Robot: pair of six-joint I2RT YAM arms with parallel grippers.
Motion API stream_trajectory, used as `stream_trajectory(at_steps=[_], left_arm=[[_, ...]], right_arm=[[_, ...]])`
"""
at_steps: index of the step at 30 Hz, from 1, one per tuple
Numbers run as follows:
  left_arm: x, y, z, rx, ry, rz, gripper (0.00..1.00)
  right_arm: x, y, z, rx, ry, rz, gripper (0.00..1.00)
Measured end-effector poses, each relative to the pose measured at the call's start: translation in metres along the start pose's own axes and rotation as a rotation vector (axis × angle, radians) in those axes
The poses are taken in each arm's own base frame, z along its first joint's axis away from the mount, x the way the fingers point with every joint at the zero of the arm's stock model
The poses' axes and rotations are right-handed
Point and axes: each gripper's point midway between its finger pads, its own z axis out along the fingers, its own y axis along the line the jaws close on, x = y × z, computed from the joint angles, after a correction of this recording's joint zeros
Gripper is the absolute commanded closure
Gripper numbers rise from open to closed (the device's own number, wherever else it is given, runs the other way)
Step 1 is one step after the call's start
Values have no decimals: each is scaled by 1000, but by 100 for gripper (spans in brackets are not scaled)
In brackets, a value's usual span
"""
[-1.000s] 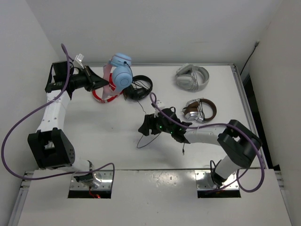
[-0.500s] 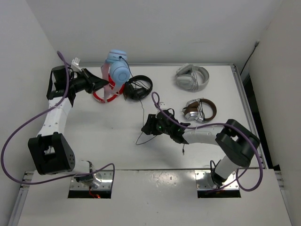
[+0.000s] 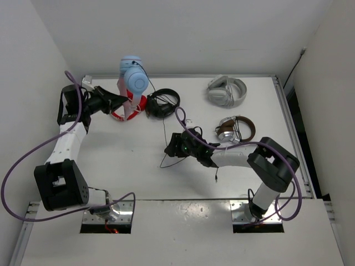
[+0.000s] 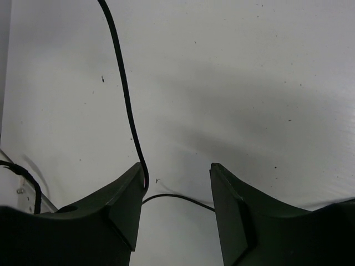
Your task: Wrap the headphones
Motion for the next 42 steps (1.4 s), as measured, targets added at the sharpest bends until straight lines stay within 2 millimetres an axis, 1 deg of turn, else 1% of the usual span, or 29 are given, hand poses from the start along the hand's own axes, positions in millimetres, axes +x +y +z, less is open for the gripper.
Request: stream_trajectory(at_steps=[3,6,7,9,13,14,15,19,22,24,26,28,30,32,33,38,42], left_arm=[[1,-2,-2,10,-6,-10,100],[4,-1,-2,13,-7,-24,100],[4,0,-2,12,-7,-29,100],[5,2,-2,9,-5,-36,100],[7,6,-2,5,-2,-53,100],[8,8,-2,2,-1,-57,100],[9,9,-1,-2,-1,-60,100],[8,20,-1,-48,-18,-48,100],[4,34,-4,-138,-44,-21,100],[-2,38,-6,-205,-68,15,100],[-12,37,-9,-281,-112,68,100],[-21,30,-10,-341,-156,141,100],[-24,20,-7,-392,-192,230,100],[-19,15,-2,-433,-207,309,100],[-13,14,1,-455,-205,349,100],[13,24,6,-568,-165,498,100],[21,28,6,-605,-132,601,100]], right_arm=[[-2,2,4,-3,-4,1,52],[-6,6,8,-14,-14,0,61],[-7,7,8,-17,-17,-1,66],[-9,9,9,-25,-22,-4,67],[-12,13,9,-43,-33,-12,83],[-12,14,9,-49,-34,-21,94],[-12,14,9,-53,-35,-35,100],[-8,20,8,-86,-25,-128,100],[2,32,-2,-149,22,-238,100],[6,43,-16,-208,54,-338,100],[6,56,-34,-276,69,-443,100],[3,67,-50,-333,80,-533,100],[-3,80,-63,-390,97,-620,100],[-11,90,-70,-430,104,-685,100],[-15,94,-74,-449,118,-718,100],[-30,108,-92,-537,163,-832,100],[-42,116,-101,-580,174,-869,100]])
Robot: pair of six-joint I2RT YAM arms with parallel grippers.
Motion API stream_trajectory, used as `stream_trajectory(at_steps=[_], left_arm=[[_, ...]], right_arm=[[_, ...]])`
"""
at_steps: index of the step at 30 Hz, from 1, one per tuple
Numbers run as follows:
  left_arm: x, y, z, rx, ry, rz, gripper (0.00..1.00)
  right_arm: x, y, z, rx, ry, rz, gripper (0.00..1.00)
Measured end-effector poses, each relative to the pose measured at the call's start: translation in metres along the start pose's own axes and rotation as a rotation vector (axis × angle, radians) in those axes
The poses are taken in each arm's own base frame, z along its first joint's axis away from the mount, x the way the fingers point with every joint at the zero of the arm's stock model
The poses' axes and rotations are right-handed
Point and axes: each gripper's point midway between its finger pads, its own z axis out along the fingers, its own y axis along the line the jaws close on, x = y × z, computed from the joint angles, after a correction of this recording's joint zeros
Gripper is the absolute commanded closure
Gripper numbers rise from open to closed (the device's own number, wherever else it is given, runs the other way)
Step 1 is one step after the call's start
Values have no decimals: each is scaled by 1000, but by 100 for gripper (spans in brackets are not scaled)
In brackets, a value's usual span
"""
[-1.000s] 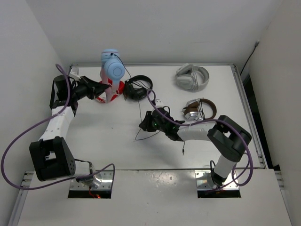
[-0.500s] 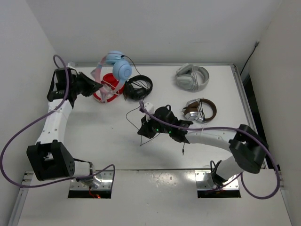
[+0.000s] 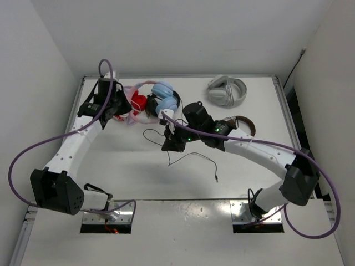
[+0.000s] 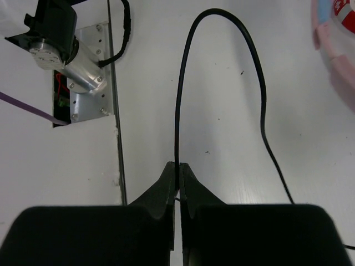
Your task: Wrap the headphones
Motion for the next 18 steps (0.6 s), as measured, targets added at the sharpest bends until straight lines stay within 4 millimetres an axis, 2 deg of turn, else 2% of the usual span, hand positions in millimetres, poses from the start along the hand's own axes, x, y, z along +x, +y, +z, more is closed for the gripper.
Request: stream_trajectory(at_steps=[5,11,18], left_arm=[[8,-3,0,35,24,141,100],[31,-15,1,111,78,310,100],[43,-22,-1,198,100,474,100]], right_arm=[[-7,-5,-10,-26,17,-33,100],[-13,-11,-23,-55,64,-88,100],[1,-7,-38,-89,155,-164,100]])
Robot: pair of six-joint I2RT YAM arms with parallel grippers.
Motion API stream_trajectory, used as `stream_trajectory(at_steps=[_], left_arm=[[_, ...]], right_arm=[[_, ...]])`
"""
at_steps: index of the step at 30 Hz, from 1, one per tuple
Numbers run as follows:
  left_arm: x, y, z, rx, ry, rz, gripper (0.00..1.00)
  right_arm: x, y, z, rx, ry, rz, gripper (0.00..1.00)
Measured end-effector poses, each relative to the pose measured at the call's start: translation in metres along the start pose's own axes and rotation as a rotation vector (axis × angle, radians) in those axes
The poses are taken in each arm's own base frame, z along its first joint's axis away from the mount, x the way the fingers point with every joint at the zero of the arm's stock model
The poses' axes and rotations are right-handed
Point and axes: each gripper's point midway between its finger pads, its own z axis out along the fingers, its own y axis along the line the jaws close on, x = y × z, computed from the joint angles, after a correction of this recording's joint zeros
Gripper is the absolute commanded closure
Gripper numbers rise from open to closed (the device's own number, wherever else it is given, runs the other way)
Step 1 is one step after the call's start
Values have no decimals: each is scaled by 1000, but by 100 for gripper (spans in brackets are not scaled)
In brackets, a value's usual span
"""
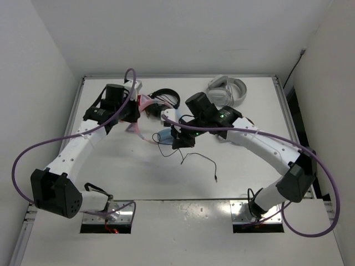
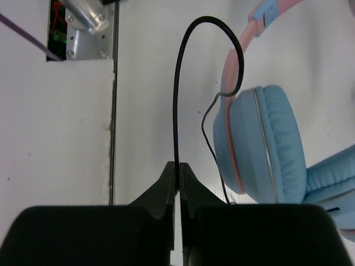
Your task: Wrap the headphones
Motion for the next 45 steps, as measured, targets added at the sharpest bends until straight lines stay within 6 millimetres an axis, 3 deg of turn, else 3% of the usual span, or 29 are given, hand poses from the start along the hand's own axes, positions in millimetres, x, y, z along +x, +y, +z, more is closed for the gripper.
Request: stream_trajectory(at_steps=[4,7,12,23,30,35,40,45], left_arm=[[3,-7,-4,60,-13,96,100],[8,-12,-10,105,-15,163,100],[11,-19,-12,161,-15,256,100],[26,-36,-17,281,23,361,100],[29,-43,-18,311,28,381,100],[30,-47,-19,327,30,382,100],[31,-52,-20,351,29,370,100],[30,-56,-24,398,25,307,100]], right_arm=[[13,-2,-7,-1,49,-12,100],[18,-15,-19,37,68,-14,100],[16,-32,-33,100,81,-43,100],[15,-60,-42,230,110,-87,100],[3,-84,-55,366,87,-105,100],[-4,-89,-62,455,71,-142,100],[4,-93,-66,502,74,-142,100],[29,-104,-72,549,98,-83,100]])
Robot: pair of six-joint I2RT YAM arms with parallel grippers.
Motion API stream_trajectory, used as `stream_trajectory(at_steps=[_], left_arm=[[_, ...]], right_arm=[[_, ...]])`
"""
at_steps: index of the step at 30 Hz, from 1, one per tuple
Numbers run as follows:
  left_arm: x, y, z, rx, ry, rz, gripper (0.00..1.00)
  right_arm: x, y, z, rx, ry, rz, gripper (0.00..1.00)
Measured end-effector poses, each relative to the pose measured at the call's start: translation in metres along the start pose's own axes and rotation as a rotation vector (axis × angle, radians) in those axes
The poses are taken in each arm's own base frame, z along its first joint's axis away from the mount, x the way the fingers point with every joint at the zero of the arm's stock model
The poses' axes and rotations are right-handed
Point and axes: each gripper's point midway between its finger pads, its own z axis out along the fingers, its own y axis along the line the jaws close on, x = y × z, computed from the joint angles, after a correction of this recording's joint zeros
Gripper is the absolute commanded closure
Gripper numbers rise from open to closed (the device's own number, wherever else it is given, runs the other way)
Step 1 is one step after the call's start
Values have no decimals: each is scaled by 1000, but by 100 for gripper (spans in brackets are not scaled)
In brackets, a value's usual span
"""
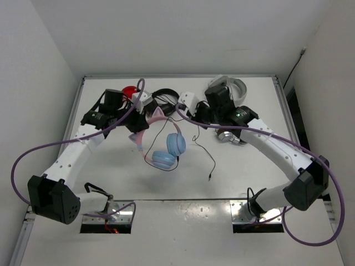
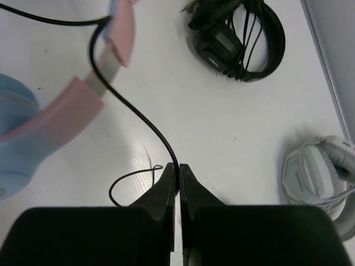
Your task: Wrap the headphones
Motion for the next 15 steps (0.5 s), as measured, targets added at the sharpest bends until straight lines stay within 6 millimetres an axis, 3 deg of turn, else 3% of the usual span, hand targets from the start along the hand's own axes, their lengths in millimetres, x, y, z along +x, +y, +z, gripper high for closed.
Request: stream_trajectory(at_steps=[9,15], left_arm=[[-10,-10,-10,61,-58,-54,100],[-20,-2,-19,77,-116,-153,100]], right_arm=[[36,-41,-3,48,12,234,100],[50,-32,16,-60,7,396,100]])
